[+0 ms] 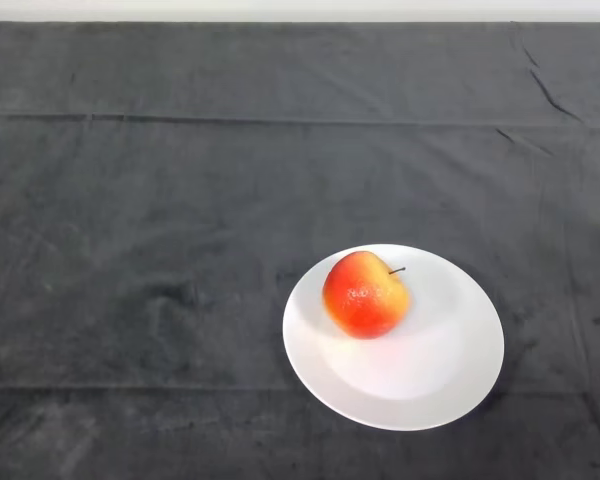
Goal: Move the apple to the plate
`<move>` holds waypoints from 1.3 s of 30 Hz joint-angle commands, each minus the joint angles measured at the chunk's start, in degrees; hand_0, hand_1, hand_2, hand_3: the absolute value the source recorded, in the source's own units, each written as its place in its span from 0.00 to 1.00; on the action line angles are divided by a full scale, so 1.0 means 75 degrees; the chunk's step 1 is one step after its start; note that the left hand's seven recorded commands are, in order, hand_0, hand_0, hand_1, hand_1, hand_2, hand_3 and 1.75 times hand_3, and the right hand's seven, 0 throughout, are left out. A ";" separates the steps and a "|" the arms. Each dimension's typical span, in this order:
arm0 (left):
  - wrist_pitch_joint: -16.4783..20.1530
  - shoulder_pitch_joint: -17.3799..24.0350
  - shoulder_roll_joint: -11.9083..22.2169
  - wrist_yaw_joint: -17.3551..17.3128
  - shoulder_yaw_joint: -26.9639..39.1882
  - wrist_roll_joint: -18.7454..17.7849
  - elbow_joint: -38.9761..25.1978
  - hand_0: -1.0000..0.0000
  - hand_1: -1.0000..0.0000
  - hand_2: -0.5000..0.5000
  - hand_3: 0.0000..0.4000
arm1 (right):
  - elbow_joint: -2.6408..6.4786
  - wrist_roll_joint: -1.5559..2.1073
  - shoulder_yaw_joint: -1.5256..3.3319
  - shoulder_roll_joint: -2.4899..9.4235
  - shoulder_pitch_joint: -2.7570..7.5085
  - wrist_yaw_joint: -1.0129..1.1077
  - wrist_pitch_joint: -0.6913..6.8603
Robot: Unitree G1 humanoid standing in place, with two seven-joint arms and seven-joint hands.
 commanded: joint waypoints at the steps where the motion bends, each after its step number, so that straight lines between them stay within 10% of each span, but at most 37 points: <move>1: -0.0094 -0.0249 -0.0129 -0.0049 0.0431 0.0290 0.0008 1.00 1.00 0.50 0.00 | 0.0021 0.0002 -0.0127 -0.0327 -0.0207 -0.0023 0.0094; 39: -0.0039 -0.0459 -0.0338 -0.0336 0.0458 0.0512 -0.0036 1.00 1.00 0.50 0.00 | 0.0016 0.0003 -0.0125 -0.0325 -0.0205 -0.0025 0.0092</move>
